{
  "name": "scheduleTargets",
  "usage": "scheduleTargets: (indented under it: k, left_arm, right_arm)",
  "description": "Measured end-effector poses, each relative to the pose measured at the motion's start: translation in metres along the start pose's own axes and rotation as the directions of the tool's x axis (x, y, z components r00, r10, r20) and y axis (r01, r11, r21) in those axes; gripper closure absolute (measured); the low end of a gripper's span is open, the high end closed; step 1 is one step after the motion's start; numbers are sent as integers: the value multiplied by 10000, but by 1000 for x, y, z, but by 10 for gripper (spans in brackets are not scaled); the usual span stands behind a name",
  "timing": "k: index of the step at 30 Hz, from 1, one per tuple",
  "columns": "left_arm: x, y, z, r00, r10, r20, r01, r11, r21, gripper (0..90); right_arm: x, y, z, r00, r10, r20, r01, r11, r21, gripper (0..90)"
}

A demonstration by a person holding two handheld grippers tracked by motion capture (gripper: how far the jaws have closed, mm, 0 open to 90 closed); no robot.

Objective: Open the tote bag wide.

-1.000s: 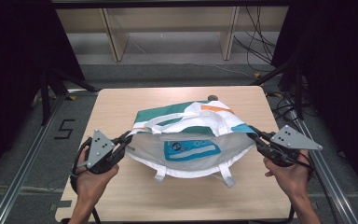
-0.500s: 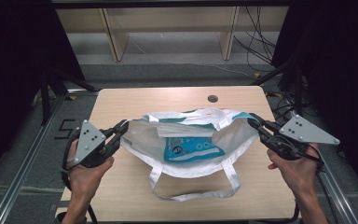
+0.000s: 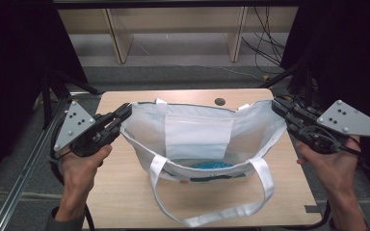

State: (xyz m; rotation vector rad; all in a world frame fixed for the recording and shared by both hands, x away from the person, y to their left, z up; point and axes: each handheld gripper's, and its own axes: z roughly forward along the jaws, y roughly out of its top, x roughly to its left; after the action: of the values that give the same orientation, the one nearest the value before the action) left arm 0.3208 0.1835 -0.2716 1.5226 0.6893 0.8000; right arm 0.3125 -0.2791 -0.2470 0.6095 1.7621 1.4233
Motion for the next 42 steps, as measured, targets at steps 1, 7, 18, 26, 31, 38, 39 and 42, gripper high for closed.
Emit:
scheduleTargets:
  k: [1,7,18,26,31,38,39,42]
  left_arm:
    - [3,-2,4,9998,-183,-18,183,9998,-8,877]
    - [14,-12,22,9983,-578,0,578,9981,228,875]
    - [20,-57,22,9950,-873,481,817,9907,1087,868]
    - [24,-86,29,9921,-1160,472,1069,9807,1638,860]
    - [24,-99,38,9927,-1056,586,936,9794,1789,857]
    - [19,-122,45,9919,-1117,604,919,9597,2657,842]
    - [20,-126,47,9912,-1147,661,925,9575,2733,842]
    - [16,-136,51,9846,-1613,676,1339,9439,3018,844]
  right_arm:
    - [-3,-2,3,9999,142,-8,-142,9999,59,875]
    - [-22,-13,26,9987,487,146,-493,9975,505,874]
    - [-13,-50,37,9993,377,43,-380,9938,1046,873]
    - [-5,-81,48,9979,651,51,-651,9864,1510,873]
    - [-6,-99,51,9972,745,-21,-728,9794,1884,872]
    - [-5,-115,54,9951,986,9,-963,9698,2242,872]
    - [-6,-116,55,9961,885,-39,-853,9705,2256,872]
    - [-4,-122,54,9959,907,-43,-869,9661,2433,872]
